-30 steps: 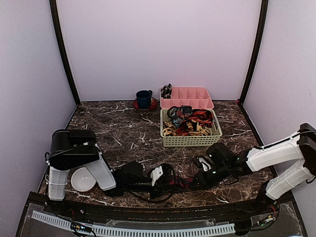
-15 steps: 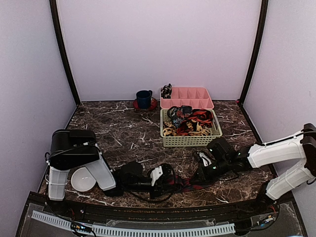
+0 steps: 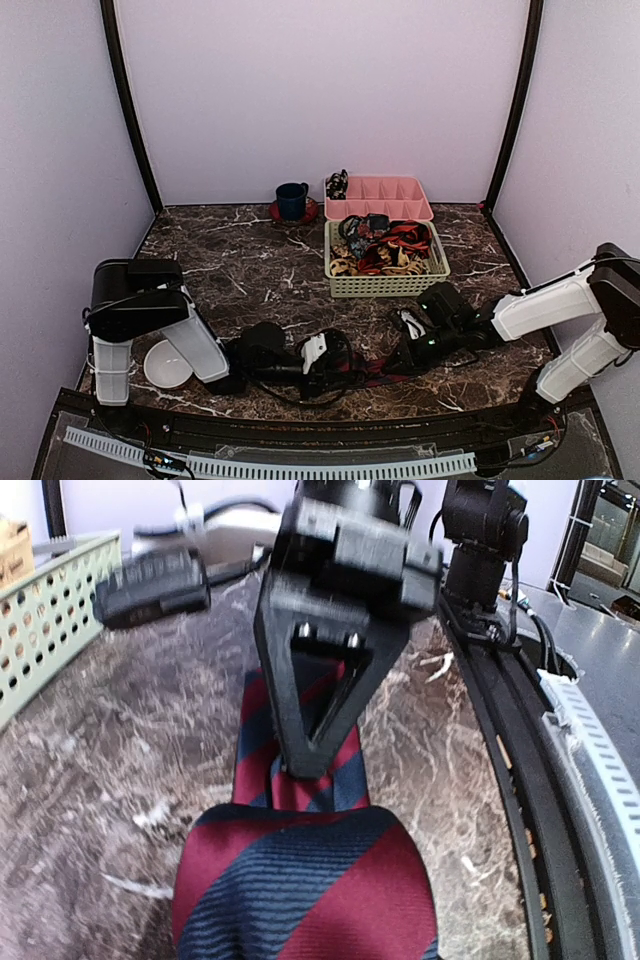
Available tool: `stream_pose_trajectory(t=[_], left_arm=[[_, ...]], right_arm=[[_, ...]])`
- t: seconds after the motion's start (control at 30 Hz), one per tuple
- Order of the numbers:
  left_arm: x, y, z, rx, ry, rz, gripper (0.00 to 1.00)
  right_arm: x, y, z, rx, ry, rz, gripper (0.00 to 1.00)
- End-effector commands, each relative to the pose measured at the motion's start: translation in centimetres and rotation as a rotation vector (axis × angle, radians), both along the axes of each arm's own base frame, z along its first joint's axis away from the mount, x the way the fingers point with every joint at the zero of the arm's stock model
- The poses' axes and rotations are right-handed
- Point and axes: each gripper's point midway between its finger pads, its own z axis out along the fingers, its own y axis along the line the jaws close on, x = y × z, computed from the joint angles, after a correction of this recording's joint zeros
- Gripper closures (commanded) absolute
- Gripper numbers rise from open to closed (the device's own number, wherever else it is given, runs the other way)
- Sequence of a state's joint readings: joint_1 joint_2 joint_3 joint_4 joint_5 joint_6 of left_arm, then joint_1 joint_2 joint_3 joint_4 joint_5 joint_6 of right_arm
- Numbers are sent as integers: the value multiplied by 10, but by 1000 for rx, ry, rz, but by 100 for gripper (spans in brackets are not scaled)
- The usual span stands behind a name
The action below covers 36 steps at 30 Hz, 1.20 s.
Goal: Roll the ties
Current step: Roll the tie at the center of the board.
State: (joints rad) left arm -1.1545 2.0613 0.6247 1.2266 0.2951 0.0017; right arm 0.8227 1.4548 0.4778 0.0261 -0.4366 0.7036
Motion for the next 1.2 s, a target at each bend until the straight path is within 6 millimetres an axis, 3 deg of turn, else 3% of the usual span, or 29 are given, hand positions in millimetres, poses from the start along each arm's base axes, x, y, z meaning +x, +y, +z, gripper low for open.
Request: stream_pose_trajectory(t=[0.0, 0.1, 0.17, 0.4, 0.53, 0.63, 0.73, 0.83, 0.97, 1.17], left_arm=[[-8, 3, 39, -43, -86, -68, 87], [-11, 3, 54, -51, -150, -101, 86], [-13, 4, 47, -7, -171, -123, 86], [-17, 17, -15, 194, -94, -140, 86], [-14, 21, -38, 257, -47, -113, 86], [-15, 24, -51, 308, -29, -112, 86], [-13, 29, -62, 358, -16, -101, 86], [-12, 33, -67, 387, -13, -90, 86], [-11, 36, -72, 407, -2, -73, 86], [-12, 37, -73, 405, 13, -68, 86]], right_arm=[[-10, -40, -39, -169, 46, -58, 100], [-13, -43, -42, -181, 54, -60, 100], [-14, -44, -44, -183, 59, -63, 100], [-17, -45, -47, -181, 74, -69, 100], [-13, -40, -39, -160, 60, -68, 100], [-5, -29, -20, -106, 28, -60, 90], [5, -11, 15, -11, -20, -49, 63], [8, 5, 50, 94, -39, -40, 49], [0, 25, 67, 165, -3, -11, 44], [-15, 49, 55, 150, 45, 42, 46]])
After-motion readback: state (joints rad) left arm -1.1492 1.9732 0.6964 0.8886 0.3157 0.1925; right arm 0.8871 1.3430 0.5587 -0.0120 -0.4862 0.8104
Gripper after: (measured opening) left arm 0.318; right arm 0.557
